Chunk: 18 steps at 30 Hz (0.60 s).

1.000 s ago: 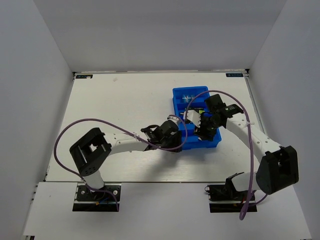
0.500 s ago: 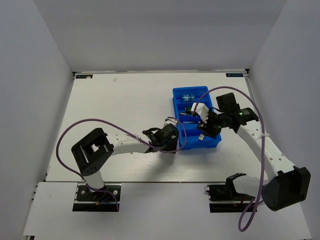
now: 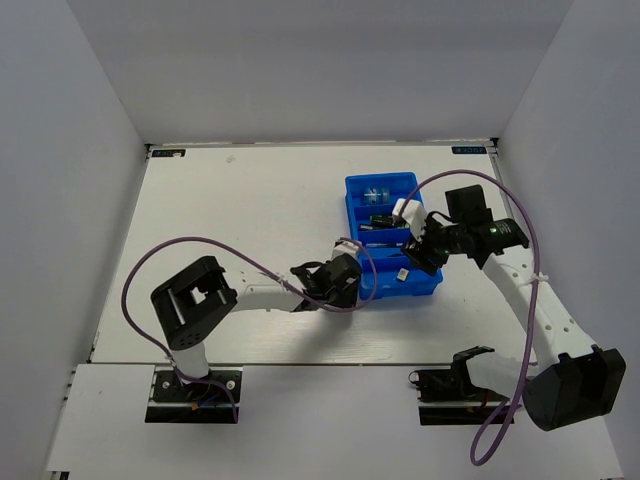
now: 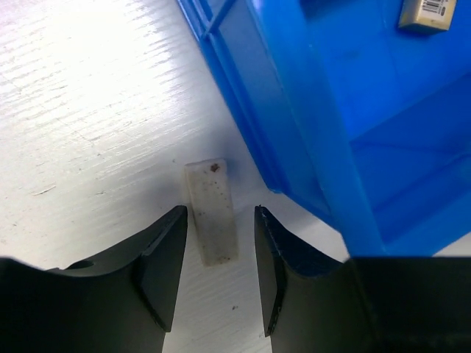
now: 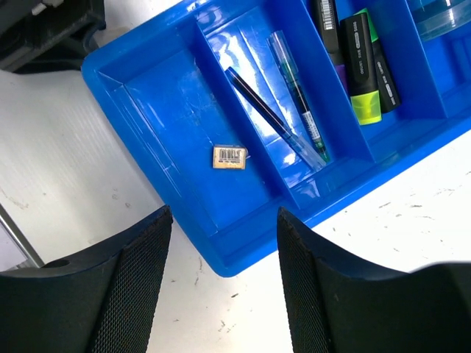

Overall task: Sort the stationery into containers
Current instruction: Pick up the stationery from the center of the board.

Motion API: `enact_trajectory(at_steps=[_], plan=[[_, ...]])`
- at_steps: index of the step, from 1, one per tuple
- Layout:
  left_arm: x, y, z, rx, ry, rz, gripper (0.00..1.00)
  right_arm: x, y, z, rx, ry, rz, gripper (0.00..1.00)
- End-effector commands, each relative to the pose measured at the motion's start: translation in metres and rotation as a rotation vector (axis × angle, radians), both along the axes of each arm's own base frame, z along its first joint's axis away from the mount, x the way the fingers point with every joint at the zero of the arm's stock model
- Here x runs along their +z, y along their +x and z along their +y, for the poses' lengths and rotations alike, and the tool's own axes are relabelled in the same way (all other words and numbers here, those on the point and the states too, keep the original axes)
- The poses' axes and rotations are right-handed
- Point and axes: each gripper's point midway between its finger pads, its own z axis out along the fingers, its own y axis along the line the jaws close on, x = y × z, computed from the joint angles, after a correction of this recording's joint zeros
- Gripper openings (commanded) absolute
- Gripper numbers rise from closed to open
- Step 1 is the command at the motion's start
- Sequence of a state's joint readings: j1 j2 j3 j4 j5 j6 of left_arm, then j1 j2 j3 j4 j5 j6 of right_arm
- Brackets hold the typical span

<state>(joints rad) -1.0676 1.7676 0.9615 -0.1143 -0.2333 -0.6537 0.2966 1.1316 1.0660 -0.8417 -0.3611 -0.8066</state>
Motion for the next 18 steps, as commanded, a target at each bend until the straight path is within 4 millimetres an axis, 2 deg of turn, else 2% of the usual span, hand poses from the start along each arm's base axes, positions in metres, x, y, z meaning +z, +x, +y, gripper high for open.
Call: enact_trajectory(at_steps=[1,4,5,7,8,12,18], plan=[[-0.015,-0.012,0.005,-0.016,0.058,0.019,0.52,0.011,0.001,0.006,-0.004,0.058,-0.010,0.62],[-0.020,-0.015,0.011,-0.005,0.102,0.013,0.51,0.013,0.002,0.006,-0.009,0.067,-0.011,0.62],[-0.025,-0.021,0.020,-0.005,0.152,0.024,0.50,0.013,0.003,0.006,-0.008,0.068,-0.015,0.62],[-0.023,-0.017,0.023,0.026,0.191,-0.013,0.48,0.015,0.003,0.005,-0.010,0.074,-0.014,0.62],[-0.030,-0.023,0.035,0.031,0.257,-0.001,0.46,0.015,0.002,0.005,-0.012,0.076,-0.012,0.62],[-0.035,-0.025,0.059,0.094,0.360,-0.034,0.43,0.021,0.004,0.003,-0.017,0.087,-0.024,0.62],[-0.043,-0.035,0.096,0.154,0.445,-0.035,0.34,0.025,0.004,0.004,-0.020,0.101,-0.027,0.62]])
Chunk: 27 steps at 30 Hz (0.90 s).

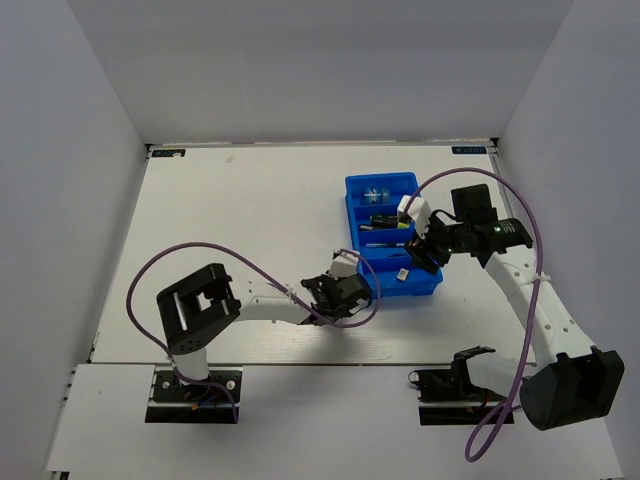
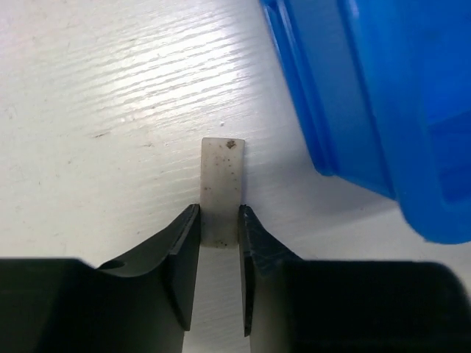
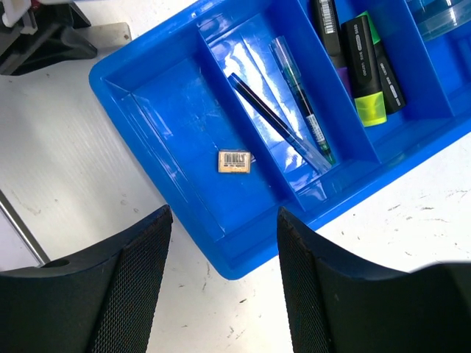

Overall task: Sort the stationery into containers
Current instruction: Pick up the stationery from the center of the board, then place the stationery in the storage box.

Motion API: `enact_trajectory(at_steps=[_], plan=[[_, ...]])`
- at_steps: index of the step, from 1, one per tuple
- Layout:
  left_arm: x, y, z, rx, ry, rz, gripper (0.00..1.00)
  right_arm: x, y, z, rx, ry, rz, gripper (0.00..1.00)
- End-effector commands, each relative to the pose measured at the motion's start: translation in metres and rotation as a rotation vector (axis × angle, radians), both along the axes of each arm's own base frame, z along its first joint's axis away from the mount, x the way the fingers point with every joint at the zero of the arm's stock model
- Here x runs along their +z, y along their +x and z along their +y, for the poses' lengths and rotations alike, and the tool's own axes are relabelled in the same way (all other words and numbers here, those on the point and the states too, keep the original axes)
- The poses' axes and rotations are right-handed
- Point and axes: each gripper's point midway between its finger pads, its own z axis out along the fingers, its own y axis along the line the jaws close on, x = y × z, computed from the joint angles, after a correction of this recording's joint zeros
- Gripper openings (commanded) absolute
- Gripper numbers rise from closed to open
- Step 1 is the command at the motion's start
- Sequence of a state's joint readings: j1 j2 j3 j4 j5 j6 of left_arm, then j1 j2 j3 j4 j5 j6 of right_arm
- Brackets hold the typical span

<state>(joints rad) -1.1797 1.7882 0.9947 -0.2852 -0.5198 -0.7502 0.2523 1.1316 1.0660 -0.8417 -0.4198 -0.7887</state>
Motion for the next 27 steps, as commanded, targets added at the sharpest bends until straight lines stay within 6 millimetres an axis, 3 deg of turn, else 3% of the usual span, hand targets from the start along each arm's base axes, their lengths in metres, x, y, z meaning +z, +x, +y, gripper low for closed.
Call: enact_trajectory(at_steps=[1,6,11,12,13,14,15,16,17,18,19,20,22,24,26,27], plan=[[-0.036,-0.026,0.076,0.055,0.258,0.089,0.32,0.023,0.003,0.004,-0.001,0.050,-0.047,0.62],[-0.028,-0.023,0.085,0.040,0.274,0.070,0.07,0.024,0.000,0.004,-0.006,0.061,-0.044,0.62],[-0.003,-0.014,0.086,0.019,0.252,0.030,0.00,0.026,0.000,0.000,-0.030,0.058,-0.050,0.64],[0.017,-0.012,0.078,0.008,0.198,0.001,0.00,0.027,0.000,-0.002,-0.041,0.052,-0.059,0.66],[0.026,-0.012,0.074,-0.005,0.177,0.000,0.00,0.029,0.007,-0.006,-0.087,0.050,-0.088,0.90],[0.037,-0.010,0.068,-0.041,0.165,-0.017,0.00,0.026,0.009,-0.011,-0.133,0.040,-0.091,0.91],[0.060,-0.010,0.060,-0.060,0.104,-0.054,0.00,0.025,0.010,-0.013,-0.152,0.036,-0.098,0.91],[0.073,-0.008,0.052,-0.078,0.066,-0.067,0.00,0.030,0.016,-0.017,-0.199,0.050,-0.130,0.73],[0.090,-0.009,0.044,-0.141,0.047,-0.102,0.00,0.025,0.016,-0.019,-0.217,0.041,-0.122,0.49],[0.100,-0.009,0.033,-0.175,-0.003,-0.114,0.00,0.024,0.017,-0.020,-0.232,0.043,-0.122,0.18],[0.115,-0.011,0.020,-0.239,-0.058,-0.134,0.00,0.023,0.017,-0.021,-0.268,0.056,-0.108,0.00],[0.129,-0.010,0.007,-0.277,-0.115,-0.161,0.00,0.023,0.016,-0.020,-0.272,0.064,-0.107,0.00],[0.136,-0.019,-0.013,-0.448,-0.119,-0.165,0.00,0.016,0.013,-0.020,-0.282,0.072,-0.089,0.00],[0.160,-0.018,-0.038,-0.608,-0.125,-0.233,0.00,0.009,0.012,-0.021,-0.302,0.078,-0.072,0.00],[0.152,-0.022,-0.056,-0.708,-0.074,-0.182,0.00,0.006,0.011,-0.020,-0.312,0.087,-0.057,0.00],[0.168,-0.017,-0.067,-0.749,-0.071,-0.214,0.00,0.006,0.010,-0.020,-0.310,0.088,-0.060,0.00]])
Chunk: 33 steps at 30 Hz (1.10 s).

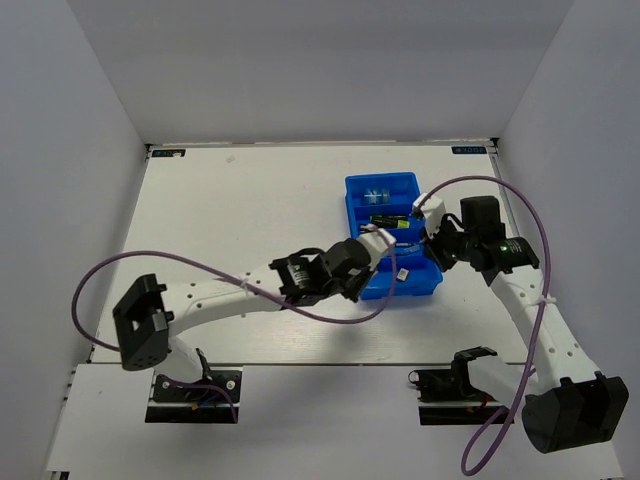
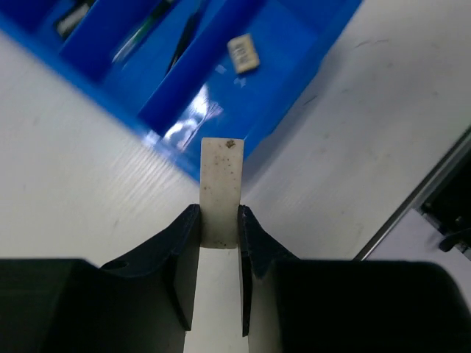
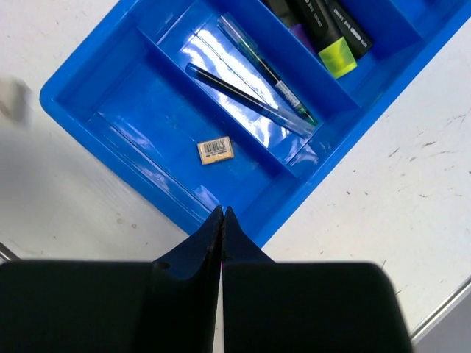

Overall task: Sort the stationery into containers
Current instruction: Place the stationery in the storage box.

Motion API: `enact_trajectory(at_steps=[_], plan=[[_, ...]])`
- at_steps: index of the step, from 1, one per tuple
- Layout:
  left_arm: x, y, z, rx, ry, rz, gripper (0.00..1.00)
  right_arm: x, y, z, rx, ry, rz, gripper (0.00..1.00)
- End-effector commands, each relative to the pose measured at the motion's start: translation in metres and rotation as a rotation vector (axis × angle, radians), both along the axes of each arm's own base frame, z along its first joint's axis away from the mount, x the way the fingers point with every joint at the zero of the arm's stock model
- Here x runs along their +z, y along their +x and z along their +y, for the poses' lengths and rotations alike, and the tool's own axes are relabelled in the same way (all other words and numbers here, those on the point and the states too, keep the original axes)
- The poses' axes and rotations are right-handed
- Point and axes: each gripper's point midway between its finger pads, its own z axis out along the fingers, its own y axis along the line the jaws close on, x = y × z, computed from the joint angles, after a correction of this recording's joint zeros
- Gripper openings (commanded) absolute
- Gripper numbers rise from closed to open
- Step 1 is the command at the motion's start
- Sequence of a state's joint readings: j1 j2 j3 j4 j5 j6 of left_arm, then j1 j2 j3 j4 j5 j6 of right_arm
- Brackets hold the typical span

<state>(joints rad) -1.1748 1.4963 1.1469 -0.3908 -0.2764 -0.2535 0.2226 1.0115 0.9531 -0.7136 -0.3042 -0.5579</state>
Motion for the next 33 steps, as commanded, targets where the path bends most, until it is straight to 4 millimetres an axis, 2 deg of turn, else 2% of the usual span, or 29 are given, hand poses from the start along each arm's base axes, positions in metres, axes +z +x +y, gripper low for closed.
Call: enact_trajectory(at_steps=[1,2,3,4,5,6,8,9,11,18,21,23,24,27,31,33], plan=[[0.011,-0.006,-0.039,-0.292,0.062,-0.049,0.00,0.006,0.004,0.000,-0.044,0.038,-0.029,0.00],[0.023,0.000,-0.051,-0.319,0.061,-0.067,0.00,0.007,0.003,0.000,-0.050,0.042,-0.033,0.00],[0.012,0.004,-0.053,-0.346,0.093,-0.049,0.00,0.004,0.001,0.000,-0.047,0.039,-0.028,0.00],[0.010,0.004,-0.057,-0.374,0.096,-0.037,0.00,0.002,0.001,-0.002,-0.055,0.038,-0.027,0.00],[0.016,0.013,-0.065,-0.370,0.085,-0.045,0.00,0.004,0.001,-0.004,-0.060,0.032,-0.039,0.00],[0.006,0.015,-0.066,-0.376,0.110,-0.028,0.00,0.005,0.001,-0.005,-0.066,0.033,-0.049,0.03],[-0.001,0.027,-0.069,-0.362,0.115,-0.005,0.00,0.002,-0.002,-0.009,-0.080,0.021,-0.052,0.21],[-0.004,0.030,-0.069,-0.353,0.118,-0.001,0.00,0.002,0.001,-0.013,-0.103,0.013,-0.065,0.37],[-0.016,0.039,-0.068,-0.332,0.131,0.024,0.03,0.000,0.000,-0.018,-0.131,0.005,-0.071,0.52],[-0.036,0.056,-0.067,-0.279,0.136,0.038,0.10,-0.005,0.001,-0.028,-0.199,-0.004,-0.074,0.55],[-0.040,0.059,-0.065,-0.262,0.125,0.043,0.11,-0.007,0.001,-0.033,-0.224,-0.009,-0.080,0.61],[-0.042,0.058,-0.064,-0.254,0.116,0.047,0.16,-0.013,0.001,-0.036,-0.238,-0.019,-0.074,0.65],[-0.040,0.059,-0.063,-0.248,0.107,0.046,0.19,-0.014,0.000,-0.037,-0.242,-0.019,-0.068,0.65],[-0.041,0.057,-0.059,-0.244,0.100,0.043,0.43,-0.016,0.001,-0.040,-0.260,-0.022,-0.070,0.65],[-0.032,0.059,-0.058,-0.203,0.071,0.036,0.65,-0.015,0.001,-0.041,-0.267,-0.018,-0.071,0.65],[-0.028,0.059,-0.059,-0.203,0.062,0.030,0.66,-0.015,0.001,-0.043,-0.276,-0.016,-0.071,0.65]])
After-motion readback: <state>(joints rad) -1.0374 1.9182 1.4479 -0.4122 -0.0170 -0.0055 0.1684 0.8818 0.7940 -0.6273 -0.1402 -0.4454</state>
